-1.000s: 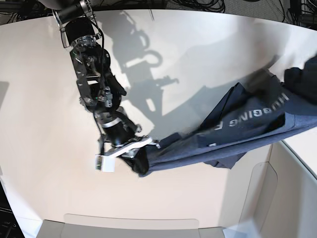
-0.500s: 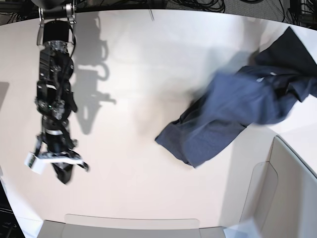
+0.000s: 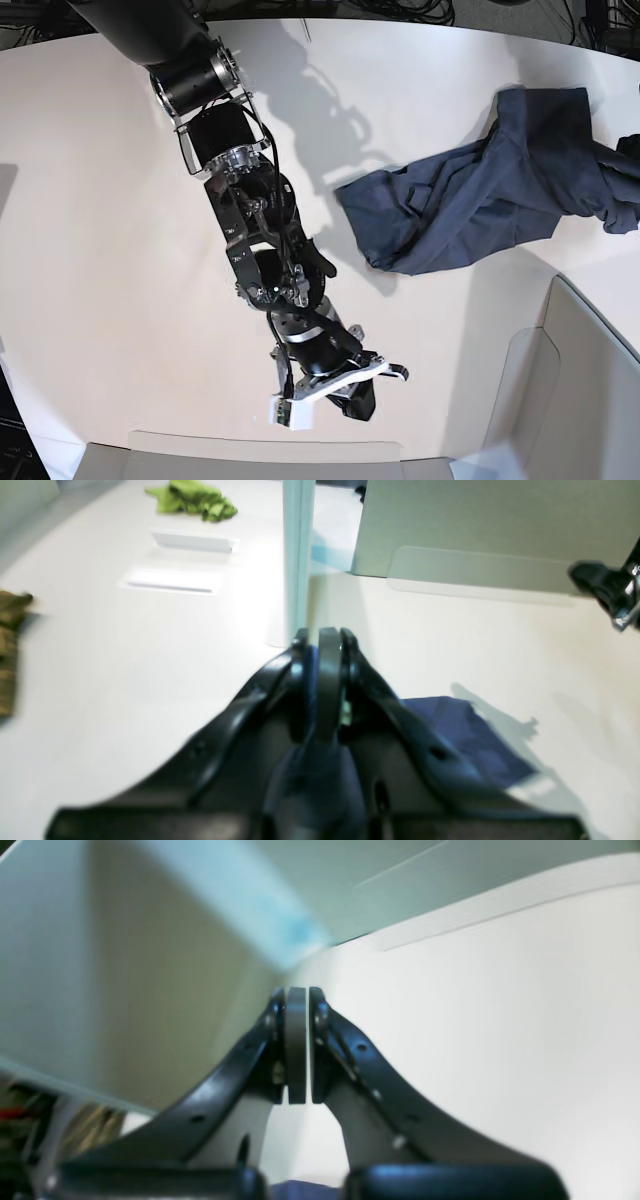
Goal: Layout the t-shirt on the table in an organized manner, then fold the t-shirt properly
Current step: 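Drag the shirt back across the table with the left gripper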
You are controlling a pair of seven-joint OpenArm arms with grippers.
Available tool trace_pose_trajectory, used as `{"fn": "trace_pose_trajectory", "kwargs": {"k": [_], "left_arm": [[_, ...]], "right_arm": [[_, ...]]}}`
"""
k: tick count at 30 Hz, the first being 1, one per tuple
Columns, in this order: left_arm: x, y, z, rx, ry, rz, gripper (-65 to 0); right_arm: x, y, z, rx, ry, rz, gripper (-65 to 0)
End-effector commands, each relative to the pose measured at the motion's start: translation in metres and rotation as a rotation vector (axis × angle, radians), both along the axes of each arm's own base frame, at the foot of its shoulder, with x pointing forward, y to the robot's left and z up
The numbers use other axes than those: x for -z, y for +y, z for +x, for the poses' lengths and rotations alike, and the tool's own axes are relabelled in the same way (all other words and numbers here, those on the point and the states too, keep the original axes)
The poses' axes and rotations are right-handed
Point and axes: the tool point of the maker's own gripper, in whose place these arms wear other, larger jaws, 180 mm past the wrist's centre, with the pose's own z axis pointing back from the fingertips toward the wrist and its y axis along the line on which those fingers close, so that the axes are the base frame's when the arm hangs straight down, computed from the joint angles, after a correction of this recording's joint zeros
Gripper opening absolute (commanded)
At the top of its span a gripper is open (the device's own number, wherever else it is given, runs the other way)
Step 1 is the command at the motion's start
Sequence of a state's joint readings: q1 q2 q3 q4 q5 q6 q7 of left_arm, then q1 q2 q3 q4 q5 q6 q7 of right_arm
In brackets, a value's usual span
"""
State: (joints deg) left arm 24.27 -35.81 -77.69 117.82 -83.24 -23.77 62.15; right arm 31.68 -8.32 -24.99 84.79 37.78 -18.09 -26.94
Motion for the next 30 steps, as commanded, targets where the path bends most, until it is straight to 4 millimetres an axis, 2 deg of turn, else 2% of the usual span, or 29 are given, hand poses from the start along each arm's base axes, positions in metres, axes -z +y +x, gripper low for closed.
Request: {"fn": "trace_pose_trajectory", "kwargs": {"k": [1,4,5,8,11,14,15,16,17,19,21,22,25,27,30], "left_arm": [[-0.056,-0.002,0.002,0.021,-0.181,0.055,-65.0],[-0.136,0.000,0.003,0.023,-0.387,0.128,-65.0],[-0.162,-0.003,0.001,0.039,-0.448,0.165,-65.0],[-0.214,-0.024,0.000,0.106,-0.563,0.256,-65.0],[-0.238,-0.046,0.004,0.173,-0.618,0.308,-65.0],[-0.239,-0.066,0.012,0.233,-0.628,0.325,-65.0],[-0.230,-0.076,0.020,0.264,-0.604,0.331,-65.0],[-0.213,-0.085,0.030,0.297,-0.574,0.306,-65.0],[-0.185,-0.090,0.046,0.338,-0.522,0.244,-65.0],[-0.126,-0.102,0.073,0.423,-0.407,0.132,-65.0],[-0.069,-0.127,0.094,0.524,-0.294,0.004,-65.0],[-0.040,-0.146,0.103,0.582,-0.241,-0.091,-65.0],[0.017,-0.201,0.113,0.723,-0.121,-0.279,-65.0],[0.054,-0.246,0.110,0.828,-0.015,-0.392,-65.0],[0.081,-0.305,0.098,0.977,0.081,-0.497,-65.0]], "right_arm": [[-0.022,-0.006,0.007,0.029,-0.056,0.016,-65.0],[-0.021,-0.008,0.007,0.032,-0.056,0.011,-65.0],[-0.018,-0.014,0.008,0.042,-0.056,-0.001,-65.0],[-0.008,-0.036,0.013,0.076,-0.051,-0.041,-65.0],[0.012,-0.074,0.017,0.145,-0.015,-0.062,-65.0],[0.037,-0.122,0.016,0.237,0.036,-0.068,-65.0],[0.045,-0.133,0.015,0.259,0.051,-0.069,-65.0],[0.051,-0.145,0.013,0.282,0.065,-0.069,-65.0],[0.058,-0.156,0.012,0.302,0.078,-0.074,-65.0],[0.066,-0.165,0.009,0.318,0.095,-0.082,-65.0],[0.074,-0.166,0.005,0.321,0.112,-0.084,-65.0],[0.075,-0.167,0.005,0.321,0.113,-0.085,-65.0],[0.081,-0.170,0.002,0.323,0.124,-0.100,-65.0],[0.081,-0.172,0.002,0.326,0.124,-0.098,-65.0],[0.080,-0.173,0.002,0.328,0.122,-0.100,-65.0]]}}
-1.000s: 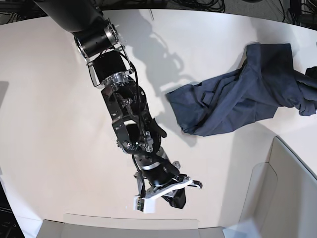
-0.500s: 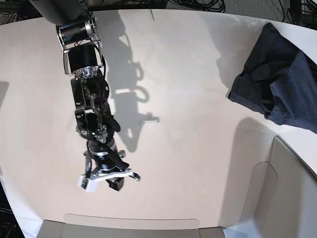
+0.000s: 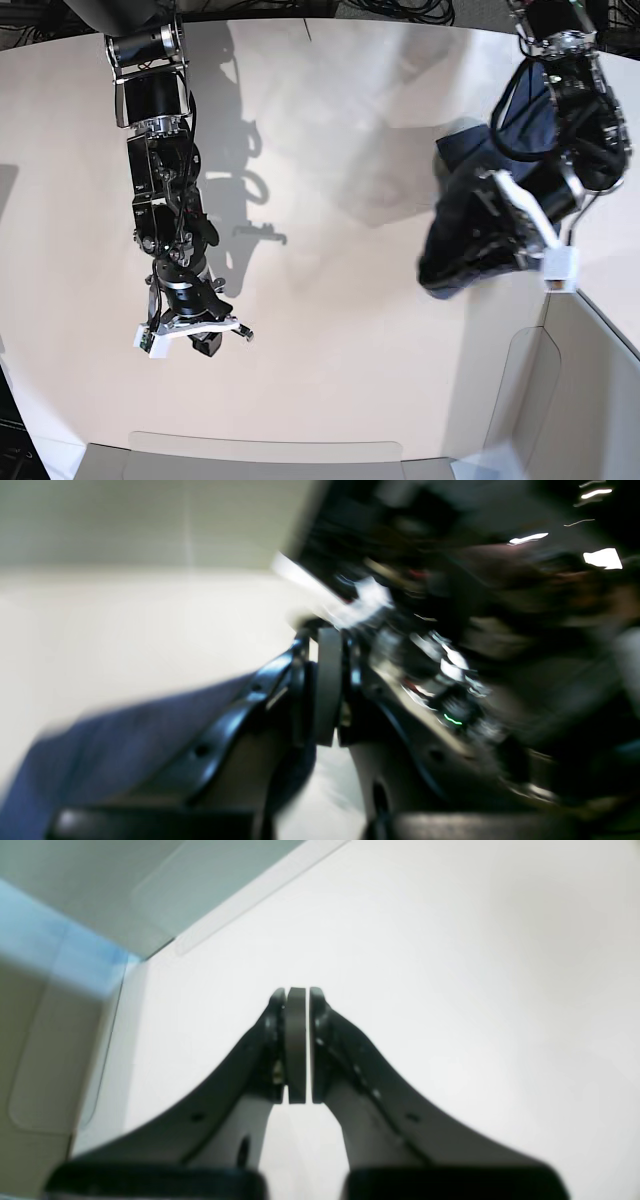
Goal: Layout the t-shirt on the table in an organized manner, then fold the t-shirt properly
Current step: 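Drag the shirt back across the table with the left gripper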
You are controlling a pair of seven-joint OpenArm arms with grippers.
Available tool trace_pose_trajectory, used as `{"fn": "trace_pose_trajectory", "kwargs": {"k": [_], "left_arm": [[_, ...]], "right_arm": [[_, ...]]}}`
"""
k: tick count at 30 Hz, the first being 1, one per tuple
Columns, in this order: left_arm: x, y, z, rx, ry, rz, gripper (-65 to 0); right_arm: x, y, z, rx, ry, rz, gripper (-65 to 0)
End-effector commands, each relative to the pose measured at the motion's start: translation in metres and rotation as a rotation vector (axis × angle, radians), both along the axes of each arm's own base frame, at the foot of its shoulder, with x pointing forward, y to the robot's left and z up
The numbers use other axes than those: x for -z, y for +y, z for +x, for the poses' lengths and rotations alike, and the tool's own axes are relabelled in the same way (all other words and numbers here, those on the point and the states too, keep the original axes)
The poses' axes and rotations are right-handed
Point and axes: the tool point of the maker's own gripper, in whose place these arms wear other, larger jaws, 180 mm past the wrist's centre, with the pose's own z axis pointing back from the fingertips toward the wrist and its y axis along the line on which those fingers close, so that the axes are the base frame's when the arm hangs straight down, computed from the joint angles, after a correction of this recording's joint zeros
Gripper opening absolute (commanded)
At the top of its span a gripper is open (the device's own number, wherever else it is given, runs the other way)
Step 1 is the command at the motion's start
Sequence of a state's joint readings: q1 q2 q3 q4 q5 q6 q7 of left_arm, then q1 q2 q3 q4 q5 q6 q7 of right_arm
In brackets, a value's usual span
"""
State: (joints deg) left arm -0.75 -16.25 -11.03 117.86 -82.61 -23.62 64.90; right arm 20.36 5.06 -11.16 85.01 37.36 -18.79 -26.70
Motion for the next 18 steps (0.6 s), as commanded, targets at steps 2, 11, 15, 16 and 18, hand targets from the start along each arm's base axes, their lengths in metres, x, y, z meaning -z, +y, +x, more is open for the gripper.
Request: {"fn": "trace_pose_trajectory", "kwargs": {"k": [2,11,15,16,18], "left_arm": [[-0.004,-0.041,-0.013,0.125,-0.012,-0.038,-65.0],[0.084,-0.152,-0.078,0.456,0.078,0.331,-65.0],[0.108,-0.174,-0.104,0.549,0.076,0.433,-65.0],[0.113,-0.180,-0.111,0.572,0.072,0.453,-65.0],[0.121,-0.188,-0.117,0.591,0.067,0.488,-65.0]], "right_arm": [[-0.023,-0.008,0.007,0.003,-0.074,-0.025,-65.0],[-0.015,-0.036,0.002,0.026,-0.055,-0.092,-65.0],[-0.013,-0.040,0.002,0.029,-0.049,-0.101,-65.0],[-0.012,-0.040,0.002,0.029,-0.048,-0.101,-65.0],[-0.011,-0.039,0.002,0.028,-0.045,-0.100,-65.0]]}}
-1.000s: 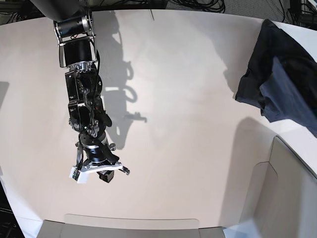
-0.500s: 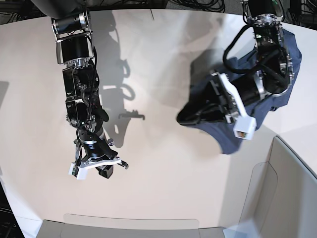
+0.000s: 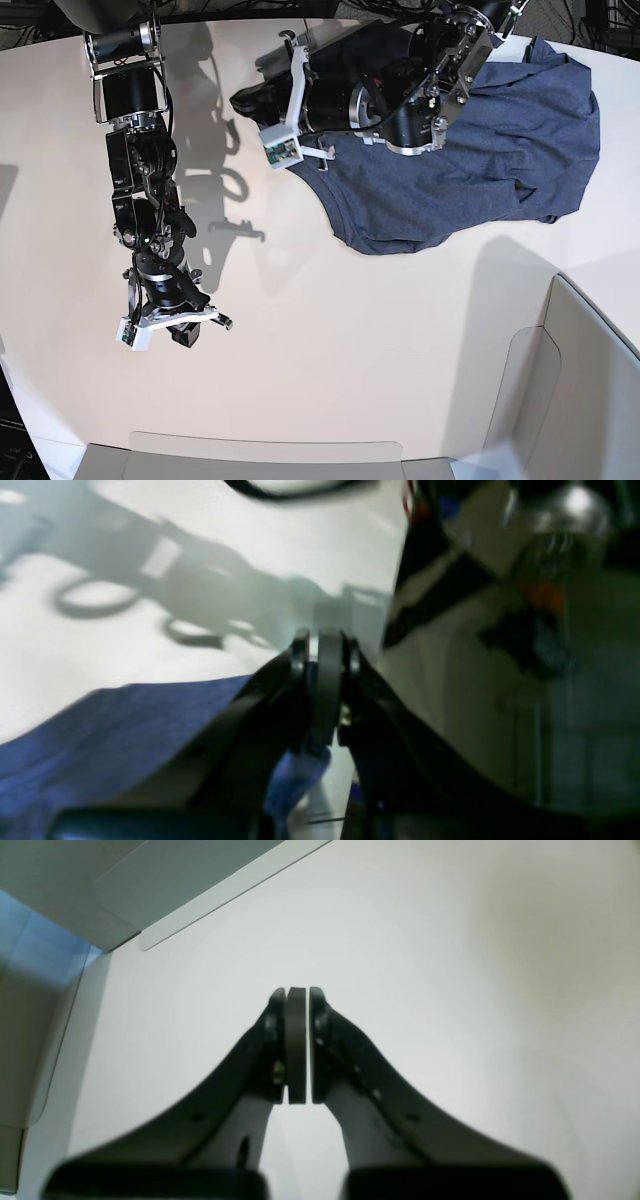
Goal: Layout the t-shirt on the table in an organized manner, then fold the t-shirt properly
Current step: 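Drag the shirt back across the table with the left gripper, then grasp the shirt with the right gripper and spread it flat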
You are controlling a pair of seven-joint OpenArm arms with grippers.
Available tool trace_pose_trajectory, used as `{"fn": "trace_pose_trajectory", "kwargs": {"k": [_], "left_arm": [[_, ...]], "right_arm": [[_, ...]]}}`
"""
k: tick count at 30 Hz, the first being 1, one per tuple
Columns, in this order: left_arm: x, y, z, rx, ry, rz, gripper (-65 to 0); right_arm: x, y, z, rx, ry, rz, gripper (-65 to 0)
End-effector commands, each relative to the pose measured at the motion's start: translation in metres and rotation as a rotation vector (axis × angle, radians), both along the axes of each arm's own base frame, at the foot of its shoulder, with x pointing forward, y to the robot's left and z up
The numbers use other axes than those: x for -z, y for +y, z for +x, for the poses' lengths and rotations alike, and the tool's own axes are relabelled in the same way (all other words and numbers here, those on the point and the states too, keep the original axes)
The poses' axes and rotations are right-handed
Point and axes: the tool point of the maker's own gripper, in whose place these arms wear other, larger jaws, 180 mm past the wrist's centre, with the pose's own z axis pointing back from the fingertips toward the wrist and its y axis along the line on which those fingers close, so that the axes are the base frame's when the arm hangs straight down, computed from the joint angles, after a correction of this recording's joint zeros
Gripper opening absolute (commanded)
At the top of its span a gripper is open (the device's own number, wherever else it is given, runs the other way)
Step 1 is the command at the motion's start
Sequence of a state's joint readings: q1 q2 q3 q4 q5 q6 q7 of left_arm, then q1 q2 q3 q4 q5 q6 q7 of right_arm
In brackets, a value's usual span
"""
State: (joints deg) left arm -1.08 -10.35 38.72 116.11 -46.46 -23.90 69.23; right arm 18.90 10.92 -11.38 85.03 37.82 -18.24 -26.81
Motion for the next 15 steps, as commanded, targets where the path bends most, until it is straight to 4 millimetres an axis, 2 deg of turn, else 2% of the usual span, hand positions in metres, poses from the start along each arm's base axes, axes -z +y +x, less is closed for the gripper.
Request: {"fn": "trace_pose_trajectory", "kwargs": {"k": [1,4,7,9,12,15], "left_arm": [[-0.011,-0.009,0.004,-0.005,-0.027,-0.039,-65.0],[-0.003,-0.010,0.010,-0.022,-0.054,0.008,-61.1],[-0.003,-0.008,0.014,-0.038,-0.070,0.014,-52.3],[-0.004,-0.008,0.015,-0.034,-0.077,0.017,-47.9],[-0.004,-0.008,0.015,-0.030,-0.078,0.017,-46.3],[-0.004,-0.007,0.017,-0.035,-0.079,0.019,-46.3]], "right_arm": [[-0.023,-0.003,0.008,0.008,-0.069,-0.009,-65.0],[-0.022,-0.001,0.008,0.004,-0.067,-0.008,-65.0],[-0.022,0.001,0.008,0.000,-0.067,-0.006,-65.0],[-0.021,0.005,0.008,-0.004,-0.065,0.002,-62.1],[-0.021,0.016,0.008,-0.013,-0.065,0.029,-56.7],[-0.022,0.026,0.008,-0.021,-0.068,0.055,-55.4]]}}
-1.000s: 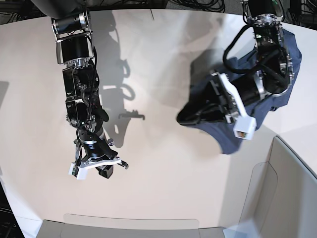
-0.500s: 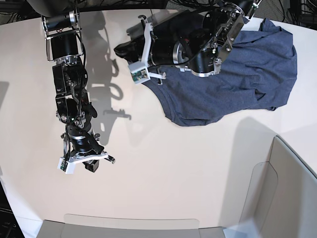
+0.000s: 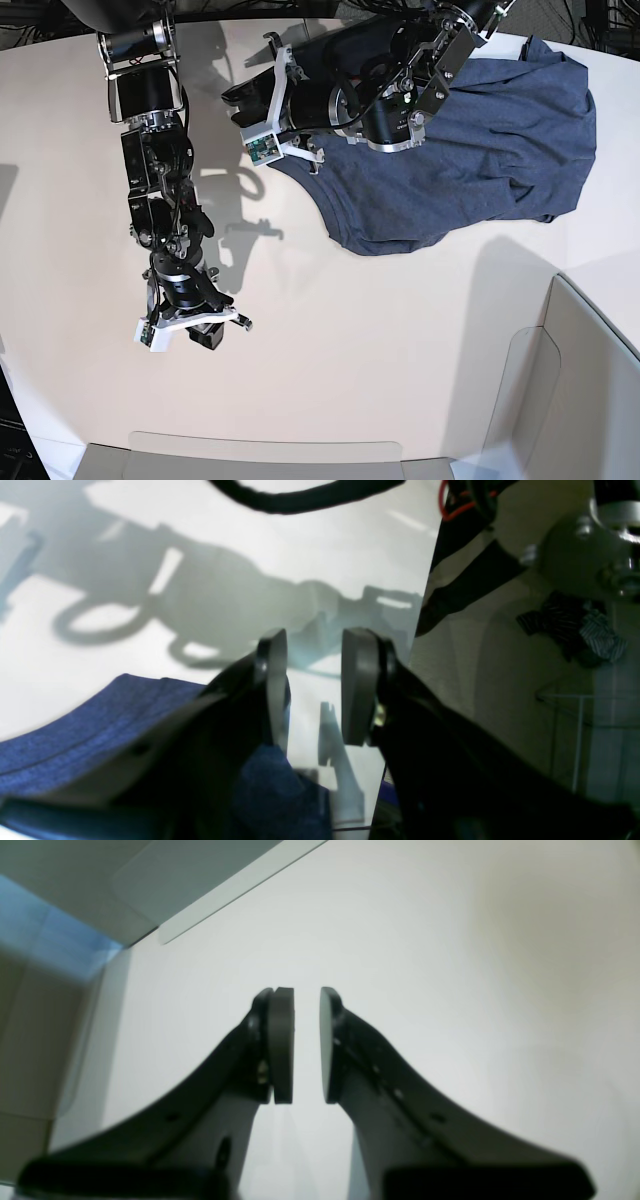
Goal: Layout the t-shirt on the table in an organized manner, then fold the t-shirt properly
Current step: 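Grasp the shirt with the right gripper and spread it flat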
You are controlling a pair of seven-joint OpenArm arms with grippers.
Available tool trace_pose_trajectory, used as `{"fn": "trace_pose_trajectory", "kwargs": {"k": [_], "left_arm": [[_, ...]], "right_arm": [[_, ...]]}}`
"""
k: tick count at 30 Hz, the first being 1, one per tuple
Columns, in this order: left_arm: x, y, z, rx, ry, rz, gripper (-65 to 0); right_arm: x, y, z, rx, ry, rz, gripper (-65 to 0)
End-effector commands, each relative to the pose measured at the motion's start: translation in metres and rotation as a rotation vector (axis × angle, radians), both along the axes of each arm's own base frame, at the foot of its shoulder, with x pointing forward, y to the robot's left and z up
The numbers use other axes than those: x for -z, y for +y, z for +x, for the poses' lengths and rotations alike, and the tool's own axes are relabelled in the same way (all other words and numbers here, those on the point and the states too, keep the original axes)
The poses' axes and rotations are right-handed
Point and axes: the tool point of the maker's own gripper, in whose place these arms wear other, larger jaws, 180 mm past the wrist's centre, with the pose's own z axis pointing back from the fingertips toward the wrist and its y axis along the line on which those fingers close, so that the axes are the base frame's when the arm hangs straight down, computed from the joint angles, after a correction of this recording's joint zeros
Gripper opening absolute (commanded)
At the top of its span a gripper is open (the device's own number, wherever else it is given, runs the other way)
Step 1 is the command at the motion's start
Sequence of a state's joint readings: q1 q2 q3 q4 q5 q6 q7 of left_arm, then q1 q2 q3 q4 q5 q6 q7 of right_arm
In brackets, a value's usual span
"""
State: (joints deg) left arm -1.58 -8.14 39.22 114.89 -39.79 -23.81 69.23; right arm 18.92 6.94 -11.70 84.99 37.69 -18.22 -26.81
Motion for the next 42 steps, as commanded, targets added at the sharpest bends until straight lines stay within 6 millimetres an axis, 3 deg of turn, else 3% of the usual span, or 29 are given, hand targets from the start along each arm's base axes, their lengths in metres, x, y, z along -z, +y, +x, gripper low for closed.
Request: {"fn": "trace_pose_trajectory", "kwargs": {"k": [1,3,5,8,11,16,19,28,33,39,42], "left_arm": [[-0.015,-0.004,0.005,-0.003,-0.031,-0.047,-46.5],[-0.021,-0.001,0.013,-0.026,-0.050,-0.061,-46.5],[-0.026,0.012,0.032,-0.092,-0.072,-0.065,-46.5],[-0.031,0.042,0.063,-0.222,-0.093,-0.062,-46.6],[-0.035,0.073,0.087,-0.343,-0.114,-0.060,-46.6],[-0.035,0.123,0.109,-0.523,-0.118,-0.050,-50.1],[-0.033,0.139,0.114,-0.579,-0.115,-0.042,-51.0],[-0.023,0.147,0.107,-0.600,-0.086,-0.028,-51.1],[-0.016,0.154,0.102,-0.600,-0.077,0.004,-51.1],[-0.017,0.178,0.109,-0.660,-0.093,0.026,-51.1],[-0.019,0.191,0.113,-0.702,-0.102,0.028,-51.1]], "right_arm": [[-0.024,0.000,0.008,0.005,-0.070,0.001,-55.3],[-0.024,0.010,0.008,-0.009,-0.070,0.021,-55.3],[-0.019,0.043,0.003,-0.110,-0.042,0.041,-55.3],[-0.008,0.091,-0.011,-0.299,0.024,0.051,-55.3],[0.010,0.111,-0.031,-0.405,0.096,0.052,-55.4],[0.038,0.123,-0.066,-0.504,0.197,0.045,-55.4],[0.049,0.126,-0.086,-0.542,0.260,0.044,-55.4],[0.056,0.138,-0.113,-0.692,0.304,-0.006,-55.4],[0.090,0.141,-0.132,-0.744,0.392,-0.005,-55.4],[0.124,0.146,-0.147,-0.762,0.494,0.022,-55.5],[0.143,0.138,-0.149,-0.741,0.553,0.024,-61.8]]}}
